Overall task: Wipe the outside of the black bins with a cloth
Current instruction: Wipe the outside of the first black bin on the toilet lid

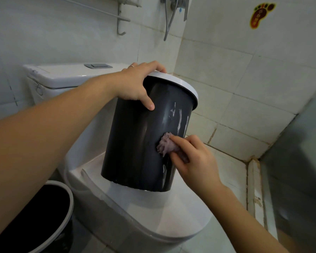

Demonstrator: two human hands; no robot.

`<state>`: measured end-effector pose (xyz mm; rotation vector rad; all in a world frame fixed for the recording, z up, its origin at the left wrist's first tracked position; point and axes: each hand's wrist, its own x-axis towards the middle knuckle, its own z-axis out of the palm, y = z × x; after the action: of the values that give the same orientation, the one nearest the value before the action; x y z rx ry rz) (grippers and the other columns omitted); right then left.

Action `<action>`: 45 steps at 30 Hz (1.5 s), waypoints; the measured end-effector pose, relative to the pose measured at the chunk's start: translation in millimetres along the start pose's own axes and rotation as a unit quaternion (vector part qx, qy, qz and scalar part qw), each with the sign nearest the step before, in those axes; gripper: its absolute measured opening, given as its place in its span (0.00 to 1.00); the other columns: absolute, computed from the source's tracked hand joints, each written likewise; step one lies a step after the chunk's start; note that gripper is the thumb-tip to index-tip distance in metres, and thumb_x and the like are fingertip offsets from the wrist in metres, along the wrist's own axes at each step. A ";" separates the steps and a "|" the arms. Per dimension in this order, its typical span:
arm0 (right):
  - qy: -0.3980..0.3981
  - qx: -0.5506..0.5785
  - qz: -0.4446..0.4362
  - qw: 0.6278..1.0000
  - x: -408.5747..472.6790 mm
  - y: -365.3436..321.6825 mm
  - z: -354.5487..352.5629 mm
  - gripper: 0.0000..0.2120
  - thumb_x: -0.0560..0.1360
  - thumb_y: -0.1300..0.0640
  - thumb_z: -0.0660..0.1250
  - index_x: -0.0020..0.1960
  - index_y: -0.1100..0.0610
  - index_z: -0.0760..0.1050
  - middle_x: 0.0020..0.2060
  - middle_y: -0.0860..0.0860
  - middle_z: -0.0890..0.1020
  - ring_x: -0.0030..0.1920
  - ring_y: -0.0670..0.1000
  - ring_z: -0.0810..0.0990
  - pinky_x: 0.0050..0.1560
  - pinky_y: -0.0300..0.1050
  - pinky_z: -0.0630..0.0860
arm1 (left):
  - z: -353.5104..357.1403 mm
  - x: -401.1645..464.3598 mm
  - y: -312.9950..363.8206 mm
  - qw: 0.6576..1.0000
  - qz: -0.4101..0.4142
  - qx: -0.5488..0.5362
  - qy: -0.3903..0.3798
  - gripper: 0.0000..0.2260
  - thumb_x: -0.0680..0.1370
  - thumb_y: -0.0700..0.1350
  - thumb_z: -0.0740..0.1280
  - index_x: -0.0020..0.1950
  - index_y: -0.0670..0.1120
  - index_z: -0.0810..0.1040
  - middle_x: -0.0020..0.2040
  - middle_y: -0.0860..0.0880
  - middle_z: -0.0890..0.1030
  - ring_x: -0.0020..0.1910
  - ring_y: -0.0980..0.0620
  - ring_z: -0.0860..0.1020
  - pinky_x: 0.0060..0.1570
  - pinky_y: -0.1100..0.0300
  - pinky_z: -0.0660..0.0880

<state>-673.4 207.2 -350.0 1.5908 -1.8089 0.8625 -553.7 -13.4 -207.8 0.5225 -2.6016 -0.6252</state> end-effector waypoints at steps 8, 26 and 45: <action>-0.086 0.010 -0.093 0.992 -17.7 1.9 -6.7 0.16 0.75 0.54 0.69 0.63 0.52 0.79 0.45 0.49 0.77 0.42 0.47 0.75 0.36 0.41 0.76 | -0.2 -3.8 0.0 1.000 -0.004 0.000 0.006 0.38 0.62 0.48 0.82 0.64 0.64 0.65 0.49 0.63 0.66 0.60 0.49 0.65 0.60 0.50 0.69; -0.039 0.006 -0.062 0.997 -10.1 -13.7 -7.4 0.15 0.76 0.51 0.70 0.61 0.54 0.81 0.44 0.51 0.79 0.41 0.50 0.78 0.35 0.46 0.79 | -0.4 0.8 17.3 1.000 0.015 -0.015 -0.021 0.37 0.60 0.43 0.82 0.60 0.69 0.71 0.57 0.60 0.75 0.56 0.52 0.76 0.52 0.55 0.76; -0.011 -0.045 -0.081 0.996 19.7 -10.2 -8.7 0.15 0.73 0.53 0.74 0.59 0.54 0.81 0.42 0.52 0.78 0.38 0.52 0.77 0.31 0.47 0.76 | -1.9 -8.4 17.5 1.000 -0.004 0.000 -0.010 0.38 0.61 0.45 0.82 0.62 0.72 0.69 0.64 0.50 0.73 0.63 0.44 0.71 0.65 0.45 0.71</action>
<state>-665.8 200.9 -328.4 1.6682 -1.6835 0.6822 -550.2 4.2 -200.1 0.5282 -2.6187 -0.6364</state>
